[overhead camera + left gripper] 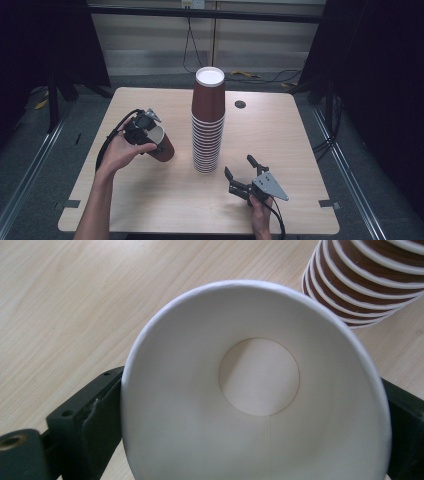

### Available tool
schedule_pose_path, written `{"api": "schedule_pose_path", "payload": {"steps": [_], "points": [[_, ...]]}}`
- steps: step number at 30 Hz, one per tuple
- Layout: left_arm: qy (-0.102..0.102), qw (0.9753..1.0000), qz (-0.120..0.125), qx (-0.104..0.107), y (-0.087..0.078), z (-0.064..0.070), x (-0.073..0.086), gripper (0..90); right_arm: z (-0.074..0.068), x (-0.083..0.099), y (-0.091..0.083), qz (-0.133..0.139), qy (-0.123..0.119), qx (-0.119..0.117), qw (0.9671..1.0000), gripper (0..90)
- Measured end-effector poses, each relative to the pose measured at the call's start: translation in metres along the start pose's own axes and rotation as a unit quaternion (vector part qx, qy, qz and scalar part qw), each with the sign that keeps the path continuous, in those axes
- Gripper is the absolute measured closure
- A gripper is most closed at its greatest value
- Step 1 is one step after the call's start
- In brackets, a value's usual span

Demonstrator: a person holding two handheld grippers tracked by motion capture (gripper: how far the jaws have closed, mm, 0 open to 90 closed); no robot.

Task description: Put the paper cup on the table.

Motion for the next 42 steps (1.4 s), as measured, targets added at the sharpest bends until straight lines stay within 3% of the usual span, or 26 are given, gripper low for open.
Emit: {"api": "schedule_pose_path", "payload": {"steps": [9,14,23,25,30,33,38,42], "points": [[0.030,0.9985,-0.045,0.008,0.011,0.004,-0.012,4.2,0.000,0.000,0.000,0.000,0.000,0.001,1.0000,13.2],[0.030,0.9981,-0.054,0.007,0.020,0.000,-0.015,3.7,0.000,0.000,0.000,0.000,0.000,0.000,1.0000,13.2],[0.019,0.9995,-0.025,0.004,0.028,0.001,-0.021,2.6,0.000,0.000,0.000,0.000,0.001,0.001,1.0000,13.2],[0.019,0.9992,-0.032,0.017,0.031,0.003,-0.020,3.8,0.000,0.000,0.000,0.000,0.000,0.001,1.0000,13.2],[0.017,0.9995,-0.024,0.007,0.036,0.003,-0.020,4.3,0.000,0.000,0.000,0.000,0.000,0.001,1.0000,13.2],[0.014,0.9997,-0.016,0.013,0.037,0.003,-0.018,4.1,0.000,0.000,0.000,0.001,0.000,0.001,1.0000,13.2],[0.004,0.9997,0.012,0.021,0.040,0.004,-0.015,3.8,0.000,0.000,0.000,0.001,-0.001,0.002,1.0000,13.2],[0.007,0.9997,0.009,0.021,0.046,0.005,-0.011,5.4,0.000,0.000,0.000,0.000,0.000,0.001,1.0000,13.2]]}}
Point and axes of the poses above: each handheld gripper's, and its own axes: y roughly forward along the jaws, x roughly out of its underside, z roughly to its right, the point moved 3 cm from there along y, roughly forward along the jaws, and after that the axes turned 5 degrees about y, right-handed, at the moved point
